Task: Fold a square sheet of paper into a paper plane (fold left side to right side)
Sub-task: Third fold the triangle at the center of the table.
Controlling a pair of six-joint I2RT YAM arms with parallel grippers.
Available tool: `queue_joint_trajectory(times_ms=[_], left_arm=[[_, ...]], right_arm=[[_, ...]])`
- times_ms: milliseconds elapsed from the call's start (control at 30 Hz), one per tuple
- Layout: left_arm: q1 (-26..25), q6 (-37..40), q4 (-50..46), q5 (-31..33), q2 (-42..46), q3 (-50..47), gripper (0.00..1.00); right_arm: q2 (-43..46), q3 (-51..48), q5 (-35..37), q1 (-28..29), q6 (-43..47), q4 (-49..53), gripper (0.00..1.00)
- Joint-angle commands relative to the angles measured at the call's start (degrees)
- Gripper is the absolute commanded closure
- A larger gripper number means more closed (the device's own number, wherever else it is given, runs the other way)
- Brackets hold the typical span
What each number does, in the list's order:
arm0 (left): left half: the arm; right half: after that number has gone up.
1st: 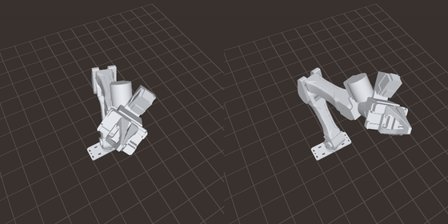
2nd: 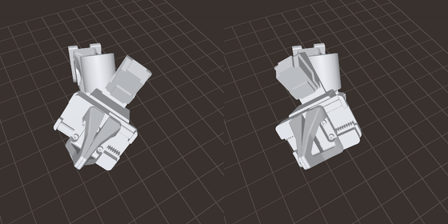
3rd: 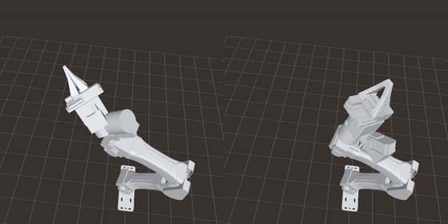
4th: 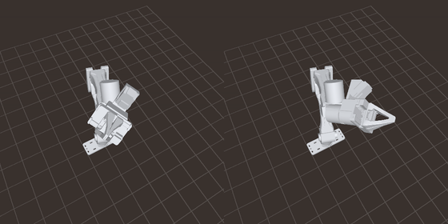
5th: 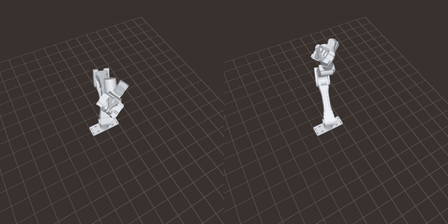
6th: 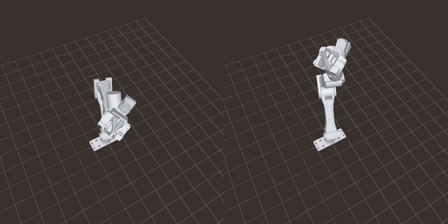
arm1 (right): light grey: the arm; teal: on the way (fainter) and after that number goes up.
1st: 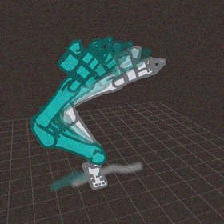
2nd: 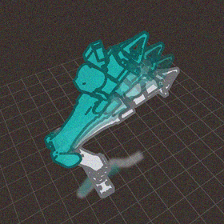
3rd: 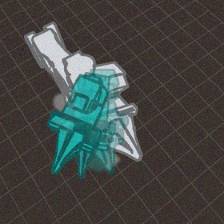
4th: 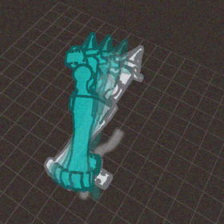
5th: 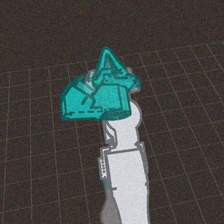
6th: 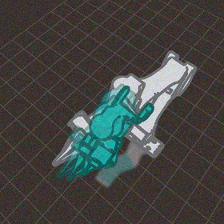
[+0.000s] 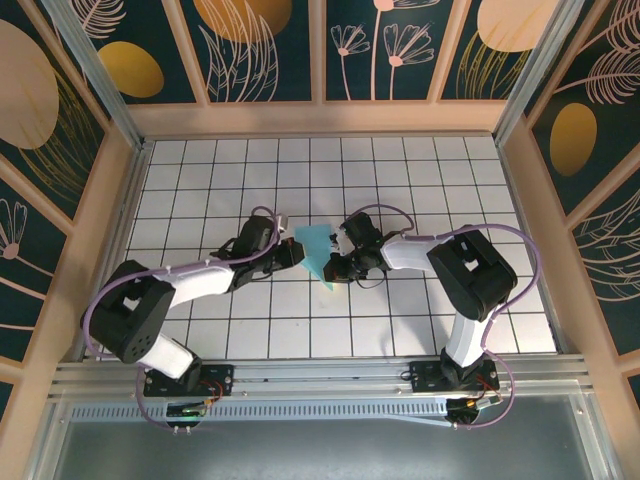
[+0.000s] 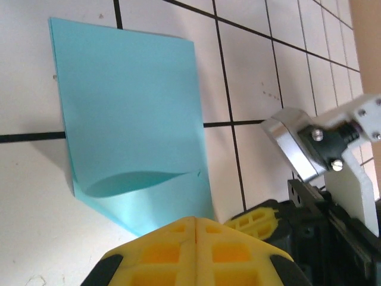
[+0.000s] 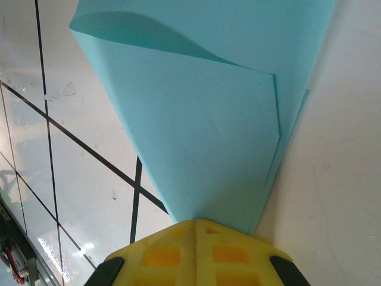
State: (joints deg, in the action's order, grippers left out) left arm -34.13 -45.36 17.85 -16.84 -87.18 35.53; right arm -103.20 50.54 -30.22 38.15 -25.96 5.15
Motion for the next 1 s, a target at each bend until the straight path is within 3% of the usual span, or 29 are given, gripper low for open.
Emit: queue_joint_trajectory(times_ms=[0, 433, 967], left_arm=[[-0.2, -0.1, 7.6, -3.0, 0.7, -4.1, 1.0], [-2.3, -4.4, 16.8, -5.6, -5.1, -4.4, 1.0], [-2.4, -2.5, 14.1, -3.7, -12.2, 1.0, 1.0]], right_arm=[[-2.9, -1.9, 8.4, -0.1, -0.8, 5.7, 1.0], [-4.0, -1.2, 11.0, 0.6, -0.8, 7.7, 1.0], [-4.0, -0.6, 11.8, 0.6, 0.0, 8.9, 1.0]])
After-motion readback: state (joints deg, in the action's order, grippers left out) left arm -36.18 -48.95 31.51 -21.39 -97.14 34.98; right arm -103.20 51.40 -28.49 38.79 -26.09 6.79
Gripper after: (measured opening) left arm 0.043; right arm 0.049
